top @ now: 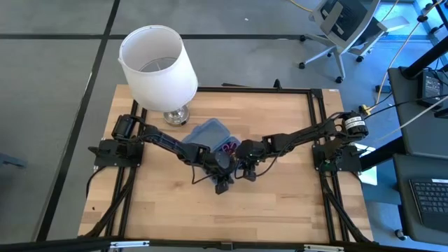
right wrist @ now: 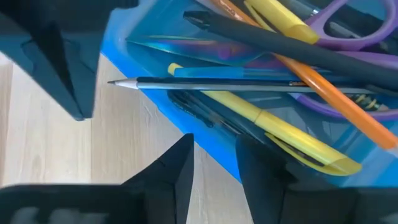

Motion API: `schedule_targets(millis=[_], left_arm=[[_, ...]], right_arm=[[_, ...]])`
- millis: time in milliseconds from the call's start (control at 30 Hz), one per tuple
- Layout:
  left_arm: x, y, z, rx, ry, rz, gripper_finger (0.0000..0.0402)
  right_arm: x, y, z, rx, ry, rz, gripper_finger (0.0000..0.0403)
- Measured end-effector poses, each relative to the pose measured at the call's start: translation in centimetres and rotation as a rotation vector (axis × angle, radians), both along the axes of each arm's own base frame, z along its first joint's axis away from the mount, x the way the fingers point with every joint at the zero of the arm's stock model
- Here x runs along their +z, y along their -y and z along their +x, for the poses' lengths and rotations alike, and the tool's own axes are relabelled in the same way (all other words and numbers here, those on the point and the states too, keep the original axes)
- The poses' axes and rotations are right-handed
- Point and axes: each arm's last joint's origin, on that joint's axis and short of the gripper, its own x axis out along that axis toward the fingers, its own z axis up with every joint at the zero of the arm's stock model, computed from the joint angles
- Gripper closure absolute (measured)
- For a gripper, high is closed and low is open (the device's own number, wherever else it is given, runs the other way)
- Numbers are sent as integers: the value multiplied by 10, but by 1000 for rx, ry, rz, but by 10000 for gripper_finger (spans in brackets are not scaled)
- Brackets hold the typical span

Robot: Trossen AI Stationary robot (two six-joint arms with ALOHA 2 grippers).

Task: Pick & place school supplies into a supply box
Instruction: Move the blue supply box to the center of the table

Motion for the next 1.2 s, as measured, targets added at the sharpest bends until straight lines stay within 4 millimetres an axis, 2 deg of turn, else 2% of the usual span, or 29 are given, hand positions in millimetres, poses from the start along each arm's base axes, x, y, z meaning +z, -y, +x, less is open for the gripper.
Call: schedule_targets(millis=[233, 500, 833, 1200], left_arm=[[0, -4, 1, 177, -17, -18, 399], [-4, 0, -6, 300, -136, -84, 399], [2, 4, -15, 262, -217, -156, 399], [26, -3, -32, 251, -271, -128, 399]], right_arm=[[-1, -2, -2, 38, -19, -21, 279], [-2, -3, -5, 82, -45, 4, 279], [-3, -3, -6, 119, -50, -9, 279], [9, -4, -6, 251, 32, -148, 279]])
